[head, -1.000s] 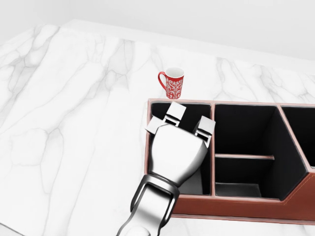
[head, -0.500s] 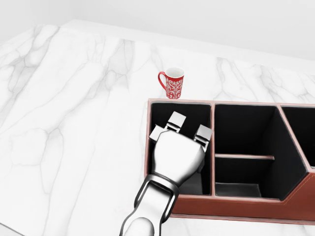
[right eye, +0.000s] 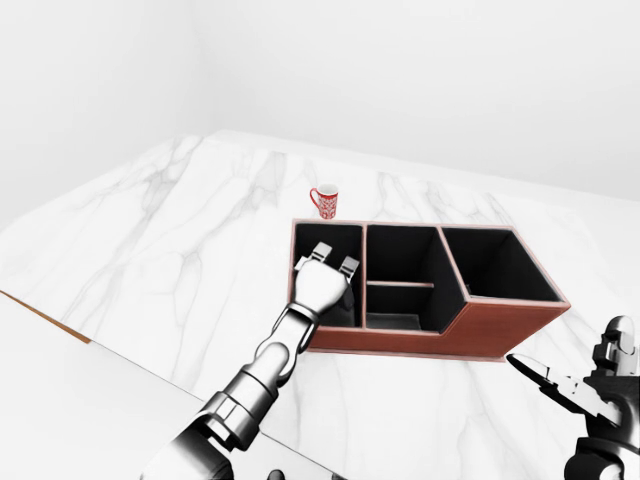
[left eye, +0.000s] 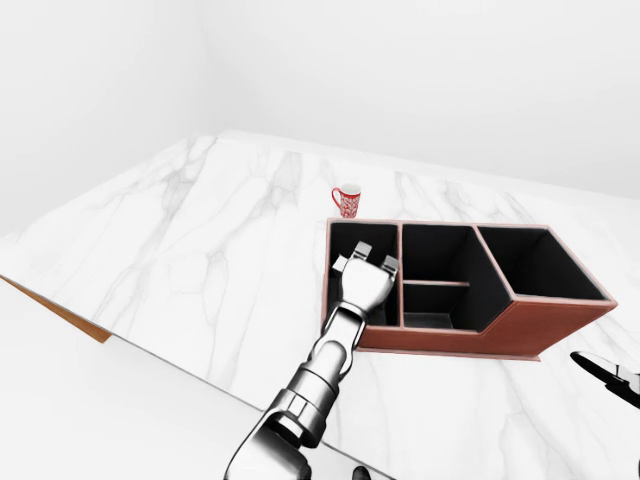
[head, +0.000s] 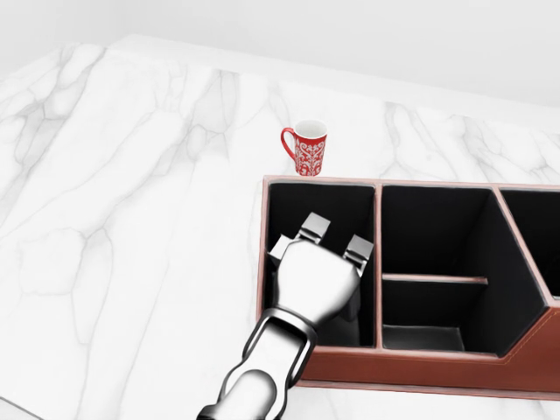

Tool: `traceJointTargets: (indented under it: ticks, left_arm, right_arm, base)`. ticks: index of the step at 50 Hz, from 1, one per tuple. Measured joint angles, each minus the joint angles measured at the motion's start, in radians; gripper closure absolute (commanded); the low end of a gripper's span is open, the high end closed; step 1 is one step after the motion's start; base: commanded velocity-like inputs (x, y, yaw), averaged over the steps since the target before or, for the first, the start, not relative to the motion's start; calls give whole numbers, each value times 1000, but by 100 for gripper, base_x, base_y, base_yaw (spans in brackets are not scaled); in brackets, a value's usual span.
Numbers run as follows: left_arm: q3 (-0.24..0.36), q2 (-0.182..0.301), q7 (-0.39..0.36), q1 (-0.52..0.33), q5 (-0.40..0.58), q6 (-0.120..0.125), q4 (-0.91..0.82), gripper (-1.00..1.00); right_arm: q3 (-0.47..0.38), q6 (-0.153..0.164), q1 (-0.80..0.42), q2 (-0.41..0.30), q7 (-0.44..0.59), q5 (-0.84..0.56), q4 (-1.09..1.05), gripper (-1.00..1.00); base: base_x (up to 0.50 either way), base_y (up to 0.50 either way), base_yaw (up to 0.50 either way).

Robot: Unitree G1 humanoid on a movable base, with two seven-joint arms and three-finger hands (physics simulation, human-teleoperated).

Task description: Pick up the book and place it in the left compartment of the caddy.

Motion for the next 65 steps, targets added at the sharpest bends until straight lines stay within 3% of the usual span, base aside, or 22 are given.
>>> traceJointTargets:
  ticks: [17,19,21,23,24,25,26,32,38,45,56,65]
  left_arm:
    - [20,0,74,-83,-69,0,180,100]
    - [19,1,78,-88,-74,0,192,87]
    - [19,1,82,-92,-79,0,201,87]
    - [18,2,84,-95,-82,0,207,61]
    - [18,2,85,-95,-84,0,209,25]
    - [17,3,86,-96,-85,0,211,-87]
    - [17,4,89,-97,-84,0,211,-100]
    - [8,7,95,-88,-72,0,170,-100]
    - [-19,13,38,-30,-23,0,23,-100]
    - [-99,41,-122,99,72,0,-328,-100]
    - [-286,163,-409,196,147,0,-830,-100]
    - [-336,217,-528,225,169,0,-1056,-100]
  right_arm:
    - [1,0,1,1,0,-1,-4,-100]
    - [0,0,2,1,1,-1,-5,-100]
    - [0,0,1,2,1,-1,-5,-100]
    - [0,0,1,2,1,-1,-4,-100]
    - [0,0,1,2,1,-2,-5,-100]
    - [0,0,2,2,1,-2,-6,-100]
    - [0,0,2,3,1,-2,-7,-100]
    - [0,0,1,2,1,-2,-5,-100]
    - [1,0,0,1,0,-3,-2,-100]
    - [1,0,1,1,-1,-1,-2,-100]
    - [1,0,1,1,0,-2,-2,-100]
    - [1,0,1,2,0,-3,-4,-100]
  base:
    - [0,0,0]
    - [0,0,0]
    - [0,0,0]
    - [0,0,0]
    - [0,0,0]
    - [0,0,0]
    - [0,0,0]
    - [0,0,0]
    - [0,0,0]
    - [0,0,0]
    - [0,0,0]
    - [0,0,0]
